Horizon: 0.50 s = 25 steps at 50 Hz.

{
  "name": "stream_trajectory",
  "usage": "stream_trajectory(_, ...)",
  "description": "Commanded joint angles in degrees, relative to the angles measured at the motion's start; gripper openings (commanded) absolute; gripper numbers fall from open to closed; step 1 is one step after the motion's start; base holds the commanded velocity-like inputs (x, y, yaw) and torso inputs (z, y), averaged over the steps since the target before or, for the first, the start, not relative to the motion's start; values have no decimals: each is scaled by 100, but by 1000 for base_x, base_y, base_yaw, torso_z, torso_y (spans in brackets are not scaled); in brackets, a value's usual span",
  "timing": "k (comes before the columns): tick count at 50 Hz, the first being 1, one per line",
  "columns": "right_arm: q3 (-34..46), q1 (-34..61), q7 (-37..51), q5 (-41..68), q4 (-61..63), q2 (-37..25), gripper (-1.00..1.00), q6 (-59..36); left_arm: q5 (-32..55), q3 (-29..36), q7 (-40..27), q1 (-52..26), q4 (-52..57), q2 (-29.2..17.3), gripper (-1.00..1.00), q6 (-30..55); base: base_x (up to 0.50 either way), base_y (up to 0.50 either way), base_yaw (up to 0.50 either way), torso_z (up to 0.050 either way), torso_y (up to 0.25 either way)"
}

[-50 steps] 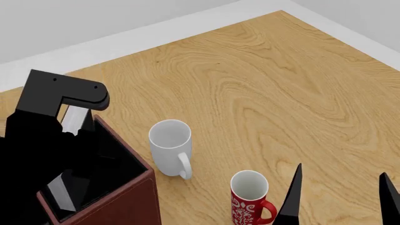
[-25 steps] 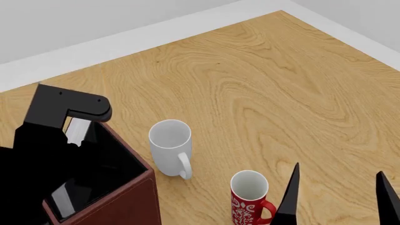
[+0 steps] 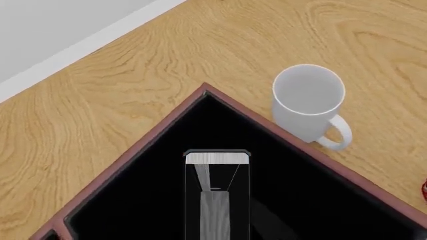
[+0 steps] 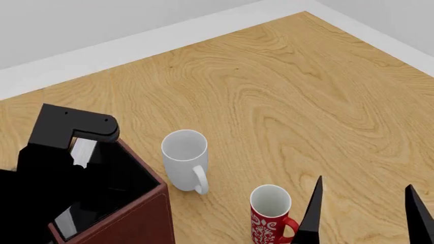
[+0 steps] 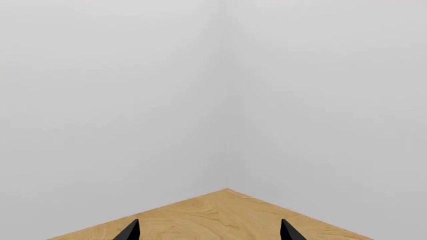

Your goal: Pick up the book and place it in the right compartment of the caddy.

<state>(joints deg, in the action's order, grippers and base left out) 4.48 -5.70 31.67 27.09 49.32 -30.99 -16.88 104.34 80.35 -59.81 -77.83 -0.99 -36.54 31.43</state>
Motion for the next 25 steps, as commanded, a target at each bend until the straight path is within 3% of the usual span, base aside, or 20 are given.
stream_trajectory(1, 14, 8, 9, 4, -23, -9, 100, 15, -166, -64, -92, -42, -112, -4, -100, -149, 0, 0, 0, 0, 0)
stream_trajectory(2, 16, 9, 8, 5, -26, -10, 100, 18, -151, -84, -91, -35, -114, -8, -100, -175, 0, 0, 0, 0, 10)
stream_trajectory(3, 27, 20, 10, 3, -29, -9, 100, 8, -177, -101, -157, -86, -57, -29, 100, -178, 0, 0, 0, 0, 0)
stream_trajectory(25, 39, 22, 40, 23, -16, -39, 100, 17, -246, -121, -152, -240, 24, -43, 100, -86, 0, 0, 0, 0, 0)
